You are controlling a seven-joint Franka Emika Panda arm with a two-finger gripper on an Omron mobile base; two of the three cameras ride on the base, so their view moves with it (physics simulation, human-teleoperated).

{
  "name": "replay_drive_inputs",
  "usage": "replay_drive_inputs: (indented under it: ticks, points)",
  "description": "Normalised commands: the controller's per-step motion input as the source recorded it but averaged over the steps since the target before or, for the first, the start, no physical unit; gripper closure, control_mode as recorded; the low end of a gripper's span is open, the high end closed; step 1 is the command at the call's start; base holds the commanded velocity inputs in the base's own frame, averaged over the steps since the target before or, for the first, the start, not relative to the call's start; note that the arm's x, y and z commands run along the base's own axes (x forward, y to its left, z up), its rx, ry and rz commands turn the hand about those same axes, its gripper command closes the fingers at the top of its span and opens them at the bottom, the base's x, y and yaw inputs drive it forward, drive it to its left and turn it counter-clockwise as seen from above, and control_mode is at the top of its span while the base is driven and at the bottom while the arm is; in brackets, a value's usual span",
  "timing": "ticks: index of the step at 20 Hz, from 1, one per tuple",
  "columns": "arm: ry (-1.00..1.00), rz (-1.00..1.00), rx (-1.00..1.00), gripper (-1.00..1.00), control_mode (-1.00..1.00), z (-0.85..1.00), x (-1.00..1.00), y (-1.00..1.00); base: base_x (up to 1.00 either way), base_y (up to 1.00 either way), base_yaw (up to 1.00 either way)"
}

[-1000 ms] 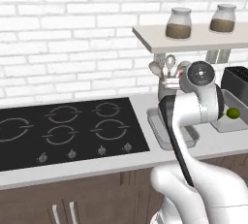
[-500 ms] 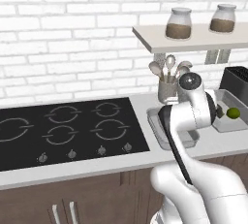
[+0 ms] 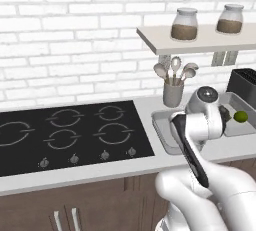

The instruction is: Place one lime and one steak in each tupperware on the nearby counter, to pack two identical lunches.

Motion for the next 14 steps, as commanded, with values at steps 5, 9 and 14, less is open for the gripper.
replay_drive_inputs:
  ticks: [5, 9, 14]
  points:
    - [-0.15, 0.27, 0.01, 1.0, -1.0, -0.29, 0.19, -0.25, 0.0, 0.0, 0.0]
    - [-0.01, 0.19, 0.0, 1.0, -1.0, -0.33, 0.04, -0.04, 0.0, 0.0, 0.0]
    - [0.0, 0.1, 0.0, 1.0, -1.0, -0.1, 0.0, 0.0, 0.0, 0.0, 0.0]
